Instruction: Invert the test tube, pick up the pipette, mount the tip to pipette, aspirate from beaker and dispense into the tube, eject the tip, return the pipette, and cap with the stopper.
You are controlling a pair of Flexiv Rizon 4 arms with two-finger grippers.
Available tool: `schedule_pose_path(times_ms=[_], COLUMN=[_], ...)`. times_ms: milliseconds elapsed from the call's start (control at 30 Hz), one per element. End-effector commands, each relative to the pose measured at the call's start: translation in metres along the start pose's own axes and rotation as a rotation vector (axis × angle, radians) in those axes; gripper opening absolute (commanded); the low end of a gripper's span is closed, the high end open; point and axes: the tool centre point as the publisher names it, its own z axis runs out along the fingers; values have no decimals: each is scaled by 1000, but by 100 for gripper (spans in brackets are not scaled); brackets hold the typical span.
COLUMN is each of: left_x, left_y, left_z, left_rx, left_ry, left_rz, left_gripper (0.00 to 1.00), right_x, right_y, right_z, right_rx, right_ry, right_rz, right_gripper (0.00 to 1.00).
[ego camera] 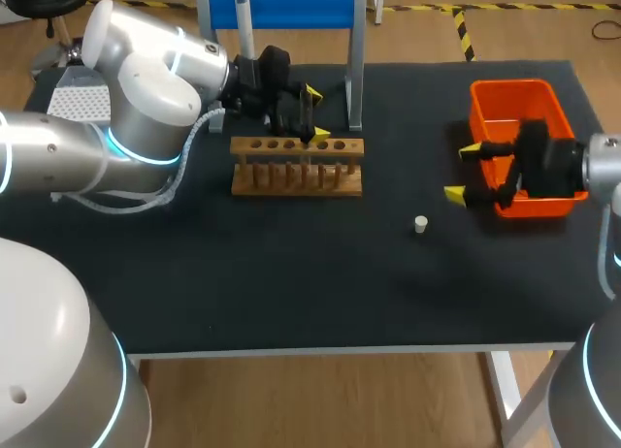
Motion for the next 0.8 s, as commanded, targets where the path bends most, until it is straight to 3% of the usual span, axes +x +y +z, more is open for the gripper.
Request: schedule_pose_path(times_ms=[33,800], left_x=[0,0], left_y=[0,0], left_z=[0,0], left_rx=[-1,-1], left_ry=[1,1], left_rz=[0,0], left_gripper=[100,100], right_x=[8,24], right_y=[-8,-47], right_z=[1,29], right_rx=[3,79], right_ry=[-17,-40], right_rz=[2,12], right_gripper=[100,100])
